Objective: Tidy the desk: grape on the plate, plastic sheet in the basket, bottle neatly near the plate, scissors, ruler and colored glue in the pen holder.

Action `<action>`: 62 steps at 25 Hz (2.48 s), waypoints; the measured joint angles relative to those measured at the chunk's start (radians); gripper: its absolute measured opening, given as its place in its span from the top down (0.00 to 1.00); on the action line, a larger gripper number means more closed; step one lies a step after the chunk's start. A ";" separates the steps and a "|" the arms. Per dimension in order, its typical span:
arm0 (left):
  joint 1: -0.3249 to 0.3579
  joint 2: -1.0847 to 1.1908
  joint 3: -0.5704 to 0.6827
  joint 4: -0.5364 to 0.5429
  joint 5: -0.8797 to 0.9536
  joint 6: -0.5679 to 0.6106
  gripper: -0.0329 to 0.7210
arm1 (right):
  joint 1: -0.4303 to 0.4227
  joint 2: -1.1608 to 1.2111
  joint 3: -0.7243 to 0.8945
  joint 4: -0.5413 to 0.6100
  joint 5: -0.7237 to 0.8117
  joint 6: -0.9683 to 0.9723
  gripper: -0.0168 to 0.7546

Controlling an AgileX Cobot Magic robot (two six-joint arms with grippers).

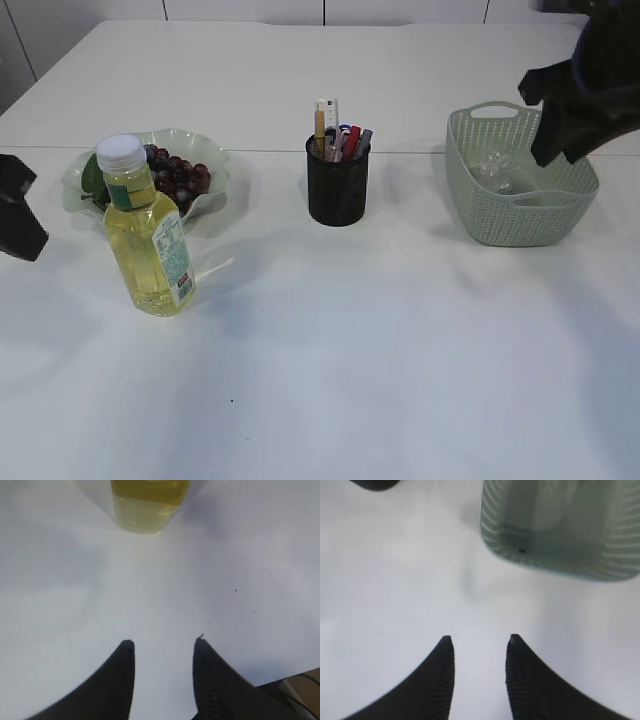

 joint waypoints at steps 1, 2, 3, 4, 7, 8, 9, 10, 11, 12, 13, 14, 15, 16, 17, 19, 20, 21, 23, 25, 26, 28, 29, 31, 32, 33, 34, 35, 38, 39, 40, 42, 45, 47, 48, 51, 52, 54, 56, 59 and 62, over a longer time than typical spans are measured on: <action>0.000 -0.004 0.000 0.011 0.014 -0.010 0.57 | 0.000 -0.028 0.034 -0.002 -0.010 0.004 0.60; 0.000 -0.014 0.000 0.035 0.028 -0.032 0.57 | 0.000 -0.065 0.067 -0.004 -0.022 0.004 0.60; 0.000 -0.026 0.000 0.057 0.038 -0.053 0.57 | 0.000 -0.105 0.105 -0.006 -0.037 0.006 0.60; 0.000 -0.048 0.000 0.084 0.048 -0.077 0.57 | 0.000 -0.149 0.141 -0.011 -0.052 0.008 0.60; 0.000 -0.116 0.000 0.146 0.078 -0.122 0.57 | 0.000 -0.277 0.228 -0.042 -0.084 0.027 0.60; 0.000 -0.141 0.000 0.163 0.086 -0.129 0.57 | 0.000 -0.313 0.254 -0.053 -0.091 0.034 0.60; 0.000 -0.162 0.000 0.169 0.095 -0.134 0.57 | 0.000 -0.355 0.276 -0.059 -0.095 0.040 0.60; 0.000 -0.183 0.000 0.180 0.103 -0.139 0.57 | 0.000 -0.394 0.301 -0.065 -0.096 0.043 0.60; 0.000 -0.211 0.000 0.197 0.116 -0.139 0.57 | 0.000 -0.433 0.324 -0.067 -0.096 0.052 0.60; 0.000 -0.234 0.000 0.214 0.125 -0.144 0.57 | 0.000 -0.463 0.342 -0.069 -0.096 0.064 0.60; 0.000 -0.254 0.000 0.233 0.133 -0.148 0.57 | 0.000 -0.499 0.363 -0.069 -0.096 0.074 0.60; 0.000 -0.278 0.000 0.249 0.140 -0.154 0.57 | 0.000 -0.535 0.386 -0.072 -0.096 0.091 0.60; 0.000 -0.302 0.000 0.261 0.148 -0.160 0.57 | 0.000 -0.565 0.402 -0.072 -0.096 0.103 0.60; 0.000 -0.322 0.000 0.271 0.155 -0.165 0.57 | 0.000 -0.601 0.417 -0.072 -0.096 0.115 0.60; 0.000 -0.343 0.000 0.276 0.158 -0.168 0.57 | 0.000 -0.637 0.433 -0.072 -0.092 0.123 0.60; 0.000 -0.399 0.014 0.288 0.181 -0.170 0.57 | 0.000 -0.715 0.465 -0.072 -0.080 0.136 0.60; 0.000 -0.421 0.026 0.303 0.191 -0.171 0.57 | 0.000 -0.748 0.480 -0.074 -0.070 0.142 0.60; 0.000 -0.444 0.039 0.316 0.199 -0.172 0.57 | 0.000 -0.789 0.496 -0.076 -0.058 0.160 0.60; 0.000 -0.513 0.078 0.354 0.206 -0.172 0.58 | 0.000 -0.866 0.524 -0.082 -0.043 0.194 0.60; 0.000 -0.574 0.114 0.369 0.210 -0.174 0.58 | 0.000 -0.955 0.552 -0.086 -0.031 0.207 0.60; 0.000 -0.608 0.134 0.369 0.212 -0.174 0.58 | 0.000 -1.001 0.565 -0.088 -0.029 0.211 0.60; 0.000 -0.663 0.165 0.369 0.214 -0.174 0.58 | 0.000 -1.083 0.581 -0.099 -0.010 0.214 0.60; 0.000 -0.692 0.187 0.369 0.214 -0.175 0.58 | 0.000 -1.120 0.588 -0.112 0.004 0.216 0.60; 0.000 -0.754 0.235 0.369 0.216 -0.175 0.58 | 0.000 -1.199 0.598 -0.142 0.035 0.218 0.60; 0.000 -0.786 0.262 0.369 0.216 -0.175 0.58 | 0.000 -1.235 0.603 -0.160 0.051 0.218 0.60; 0.000 -0.818 0.291 0.369 0.216 -0.175 0.58 | 0.000 -1.271 0.610 -0.170 0.064 0.218 0.60; 0.000 -0.845 0.315 0.369 0.216 -0.175 0.58 | 0.000 -1.298 0.614 -0.177 0.078 0.218 0.60; 0.000 -0.877 0.338 0.369 0.216 -0.175 0.59 | 0.000 -1.330 0.621 -0.183 0.085 0.218 0.60; 0.000 -0.963 0.410 0.357 0.217 -0.175 0.59 | 0.000 -1.413 0.649 -0.185 0.092 0.218 0.60; 0.000 -0.994 0.429 0.349 0.217 -0.175 0.59 | 0.000 -1.435 0.660 -0.185 0.095 0.218 0.60; 0.000 -1.025 0.445 0.335 0.217 -0.175 0.59 | 0.000 -1.460 0.670 -0.185 0.095 0.218 0.60; 0.000 -1.081 0.466 0.307 0.217 -0.175 0.59 | 0.000 -1.510 0.688 -0.187 0.097 0.218 0.60; 0.000 -1.164 0.480 0.275 0.220 -0.177 0.59 | 0.000 -1.588 0.727 -0.189 0.097 0.216 0.60; 0.000 -1.210 0.492 0.263 0.222 -0.177 0.59 | 0.000 -1.645 0.759 -0.189 0.099 0.214 0.60; 0.000 -1.236 0.498 0.257 0.222 -0.177 0.59 | 0.000 -1.682 0.773 -0.189 0.099 0.214 0.60; 0.000 -1.287 0.510 0.238 0.225 -0.177 0.59 | 0.000 -1.765 0.810 -0.189 0.101 0.214 0.60; 0.000 -1.305 0.509 0.236 0.227 -0.177 0.59 | 0.000 -1.781 0.822 -0.189 0.103 0.214 0.60; 0.000 -1.328 0.509 0.234 0.227 -0.177 0.59 | 0.000 -1.784 0.844 -0.189 0.105 0.214 0.60; 0.000 -1.338 0.509 0.234 0.229 -0.177 0.59 | 0.000 -1.786 0.867 -0.189 0.107 0.213 0.60; 0.000 -1.342 0.512 0.234 0.213 -0.177 0.59 | 0.000 -1.786 0.916 -0.195 0.107 0.210 0.60; 0.000 -1.342 0.524 0.232 0.167 -0.177 0.59 | 0.000 -1.786 0.973 -0.197 0.107 0.205 0.60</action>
